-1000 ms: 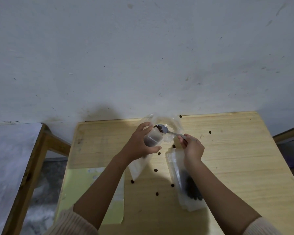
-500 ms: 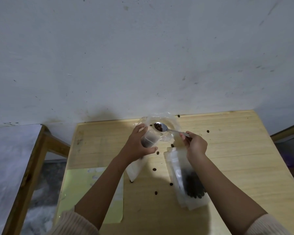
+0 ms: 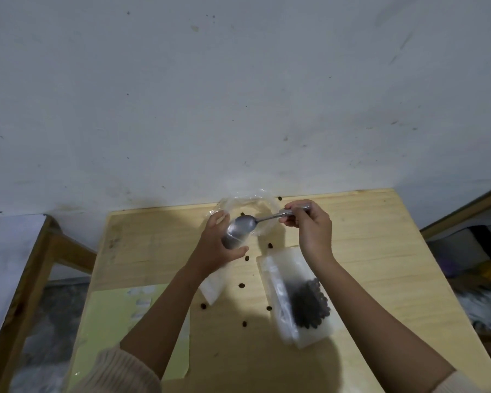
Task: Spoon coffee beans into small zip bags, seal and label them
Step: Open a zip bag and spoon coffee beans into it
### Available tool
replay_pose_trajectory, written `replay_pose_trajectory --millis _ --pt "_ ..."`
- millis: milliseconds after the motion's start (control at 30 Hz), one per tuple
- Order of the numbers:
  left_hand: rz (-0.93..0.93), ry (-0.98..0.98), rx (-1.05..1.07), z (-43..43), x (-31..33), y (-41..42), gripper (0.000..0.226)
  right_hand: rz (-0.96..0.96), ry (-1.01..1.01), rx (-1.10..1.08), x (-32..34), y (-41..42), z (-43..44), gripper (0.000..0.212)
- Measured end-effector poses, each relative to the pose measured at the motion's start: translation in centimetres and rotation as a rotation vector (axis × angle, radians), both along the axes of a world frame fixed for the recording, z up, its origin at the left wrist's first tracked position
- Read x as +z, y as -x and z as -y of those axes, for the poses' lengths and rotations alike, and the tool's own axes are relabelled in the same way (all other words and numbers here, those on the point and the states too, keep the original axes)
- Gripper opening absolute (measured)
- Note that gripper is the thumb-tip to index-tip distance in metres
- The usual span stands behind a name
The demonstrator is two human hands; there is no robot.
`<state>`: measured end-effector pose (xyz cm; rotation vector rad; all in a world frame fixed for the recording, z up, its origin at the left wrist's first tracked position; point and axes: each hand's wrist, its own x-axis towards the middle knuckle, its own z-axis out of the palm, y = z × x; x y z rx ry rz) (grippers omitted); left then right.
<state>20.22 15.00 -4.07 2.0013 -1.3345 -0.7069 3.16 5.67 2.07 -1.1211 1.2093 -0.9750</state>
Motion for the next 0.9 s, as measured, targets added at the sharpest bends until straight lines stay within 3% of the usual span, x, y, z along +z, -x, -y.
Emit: replay_pose_trajectory --millis 167,333,467,733,900 --pt "-0.081 -0.040 -0.002 -0.2 -0.1 -1.1 0.088 0.094 0.023 -0.134 -1.2 0.7 0.9 0.019" --pt "-0.081 -0.056 -0.037 -0.1 0.0 -2.3 0.087 0.046 0.004 0.019 -4.8 0.6 0.9 0.018" --pt "-0.076 -0.059 -0.057 0.4 0.5 -3.1 0.086 0.005 -0.019 0.004 -6.1 0.2 1.2 0.018" --pt "-0.050 0.050 -0.026 0.8 0.1 -2.1 0.082 -0.074 -0.075 -0.239 -6.6 -1.0 0.1 0.018" --pt "-0.073 0.051 -0.018 0.6 0.0 -1.8 0.088 0.005 -0.221 -0.330 -6.8 -1.9 -0.4 0.022"
